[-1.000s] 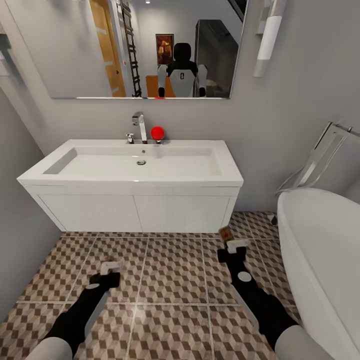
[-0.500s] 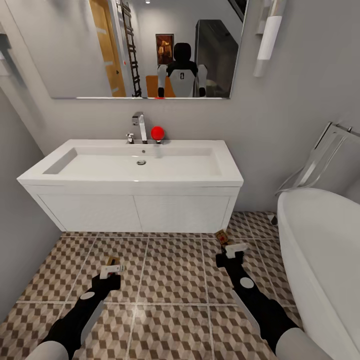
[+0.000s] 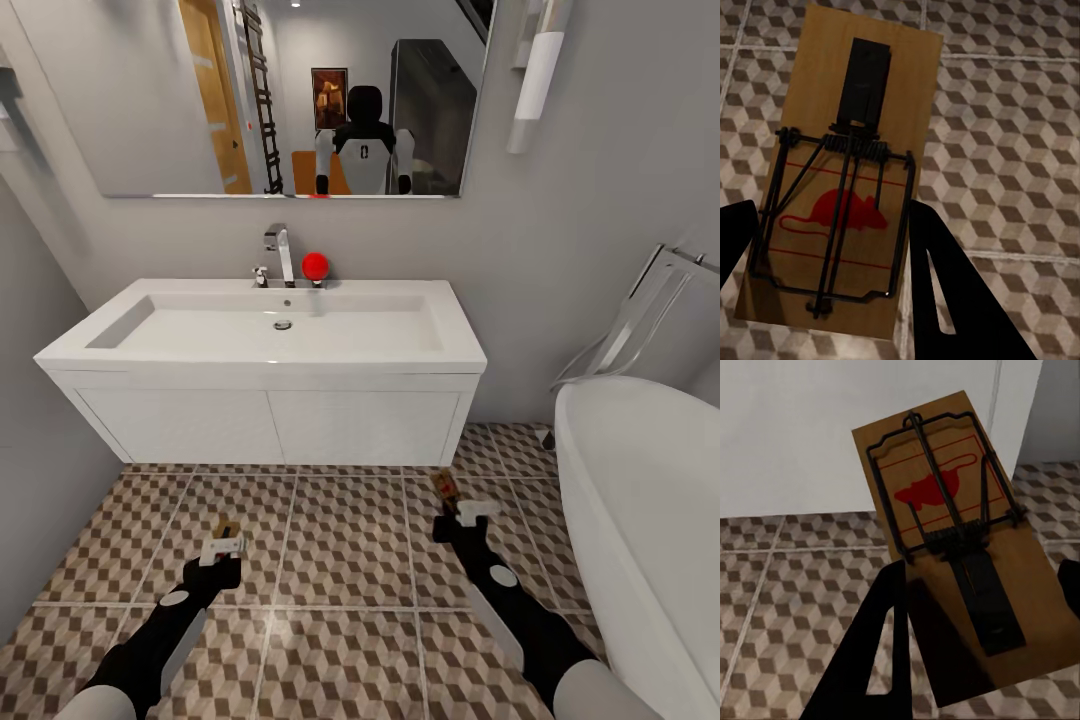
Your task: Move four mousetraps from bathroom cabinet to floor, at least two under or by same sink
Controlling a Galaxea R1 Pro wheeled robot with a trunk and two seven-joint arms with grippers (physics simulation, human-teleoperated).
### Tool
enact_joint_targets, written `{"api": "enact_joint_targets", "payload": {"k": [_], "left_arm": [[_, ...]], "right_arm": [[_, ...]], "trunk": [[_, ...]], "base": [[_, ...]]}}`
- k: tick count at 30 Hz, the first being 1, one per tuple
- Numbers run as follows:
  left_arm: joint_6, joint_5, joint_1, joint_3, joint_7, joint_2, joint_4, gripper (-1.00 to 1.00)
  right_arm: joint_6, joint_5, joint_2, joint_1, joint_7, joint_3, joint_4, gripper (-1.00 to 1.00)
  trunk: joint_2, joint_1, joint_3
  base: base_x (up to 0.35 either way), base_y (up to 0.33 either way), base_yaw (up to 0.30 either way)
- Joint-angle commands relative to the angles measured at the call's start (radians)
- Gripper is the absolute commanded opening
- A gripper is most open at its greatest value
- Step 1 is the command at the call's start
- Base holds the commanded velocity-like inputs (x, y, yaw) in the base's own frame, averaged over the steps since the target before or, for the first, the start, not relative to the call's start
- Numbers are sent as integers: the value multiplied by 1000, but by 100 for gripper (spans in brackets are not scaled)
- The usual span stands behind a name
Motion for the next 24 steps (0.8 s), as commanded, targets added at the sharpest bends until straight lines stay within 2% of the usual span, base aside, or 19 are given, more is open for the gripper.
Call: {"api": "enact_joint_targets", "payload": {"k": [1,3,6,12,15,18,24], "left_arm": [[5,9,0,-5,1,1,-1,-100],[5,9,0,-5,-7,1,-1,-100],[6,9,0,-5,-28,1,-1,-100],[5,9,0,-5,-38,1,1,-100],[4,8,0,-5,-38,1,9,-100],[4,8,0,-5,-37,1,12,-100],[4,8,0,-4,-36,1,12,-100]], "right_arm": [[-5,-31,-2,-1,3,9,0,-100],[-5,-56,-2,-1,35,9,0,-100],[-3,-66,-2,-1,76,8,0,-100],[-4,-60,-1,-1,73,9,13,-100],[-5,-50,-2,-1,42,12,15,-100],[-5,-22,-5,-1,14,13,15,-100],[-5,12,-7,-1,6,13,16,-100]], "trunk": [[0,0,-1],[0,0,-1],[0,0,-1],[0,0,-1],[0,0,-1],[0,0,-1],[0,0,-1]], "base": [[0,0,0],[0,0,0],[0,0,0],[0,0,0],[0,0,0],[0,0,0],[0,0,0]]}}
